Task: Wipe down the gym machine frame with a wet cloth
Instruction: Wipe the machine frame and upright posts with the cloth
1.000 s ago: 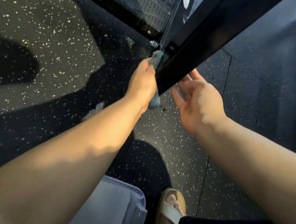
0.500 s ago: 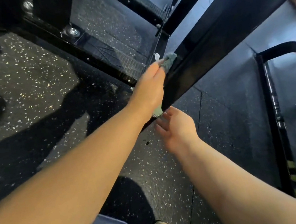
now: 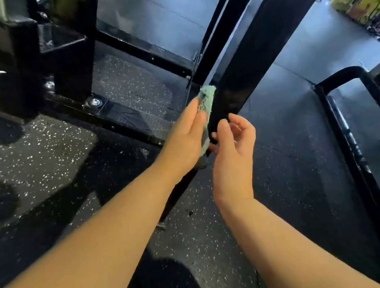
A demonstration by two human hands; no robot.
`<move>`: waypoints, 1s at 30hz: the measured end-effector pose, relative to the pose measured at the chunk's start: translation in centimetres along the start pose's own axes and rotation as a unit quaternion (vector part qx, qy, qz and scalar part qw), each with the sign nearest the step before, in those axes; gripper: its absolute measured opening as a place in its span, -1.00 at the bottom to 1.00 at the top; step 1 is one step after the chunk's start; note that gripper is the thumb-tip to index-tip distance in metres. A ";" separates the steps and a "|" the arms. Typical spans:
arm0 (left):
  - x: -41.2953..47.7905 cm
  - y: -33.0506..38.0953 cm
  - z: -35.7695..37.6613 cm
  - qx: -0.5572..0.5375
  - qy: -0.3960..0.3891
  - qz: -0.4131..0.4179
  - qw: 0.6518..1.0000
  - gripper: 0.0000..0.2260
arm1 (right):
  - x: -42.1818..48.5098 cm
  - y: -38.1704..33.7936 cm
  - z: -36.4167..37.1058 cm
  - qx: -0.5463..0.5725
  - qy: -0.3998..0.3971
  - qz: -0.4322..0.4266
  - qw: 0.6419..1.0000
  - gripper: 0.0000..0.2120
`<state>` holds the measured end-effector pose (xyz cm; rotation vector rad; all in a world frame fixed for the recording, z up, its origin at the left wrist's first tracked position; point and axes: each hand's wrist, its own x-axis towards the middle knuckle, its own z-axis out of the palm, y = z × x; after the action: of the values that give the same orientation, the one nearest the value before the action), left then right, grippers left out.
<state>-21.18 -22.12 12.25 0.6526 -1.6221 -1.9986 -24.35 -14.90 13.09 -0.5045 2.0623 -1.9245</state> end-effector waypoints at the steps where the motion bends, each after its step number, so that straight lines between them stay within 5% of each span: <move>1: -0.5 0.1 -0.2 -0.027 -0.007 -0.025 0.999 -0.64 | -0.1 -0.3 -0.3 -0.007 -0.021 -0.013 1.000 -0.79; 5: -1.3 2.4 -0.6 -0.269 -0.060 -0.110 0.955 -0.60 | -0.4 -0.7 -1.4 -0.134 -0.095 -0.157 0.974 -0.50; 9: -1.2 7.4 -0.4 -0.270 -0.193 -0.081 0.940 -0.31 | 0.7 -1.8 -1.7 -0.203 -0.039 -0.337 0.918 -0.55; 13: -1.0 9.8 -0.3 -0.183 -0.197 -0.067 0.961 -0.38 | 3.4 -1.7 -2.0 -0.255 0.030 -0.461 0.849 -0.61; 18: -1.2 10.0 -0.4 0.021 -0.067 -0.035 0.997 -0.54 | 5.6 -1.9 -1.5 -0.254 0.097 -0.497 0.824 -0.61; 22: -1.0 11.9 0.4 0.014 -0.065 -0.010 0.998 -0.62 | 5.3 -0.8 0.5 -0.305 0.047 -0.477 0.823 -0.37; 25: -0.4 13.2 0.5 0.030 -0.058 0.010 0.998 -0.65 | 6.8 -1.2 2.2 -0.375 0.108 -0.470 0.792 -0.20; 30: 1.6 16.9 0.7 0.011 -0.050 0.085 0.995 -0.63 | 11.2 -7.7 1.3 -0.367 0.183 -0.532 0.741 -0.34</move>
<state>-21.71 -25.65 28.90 0.4126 -1.6999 -1.9191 -33.36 -21.35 21.05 -1.9878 3.2023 -1.5288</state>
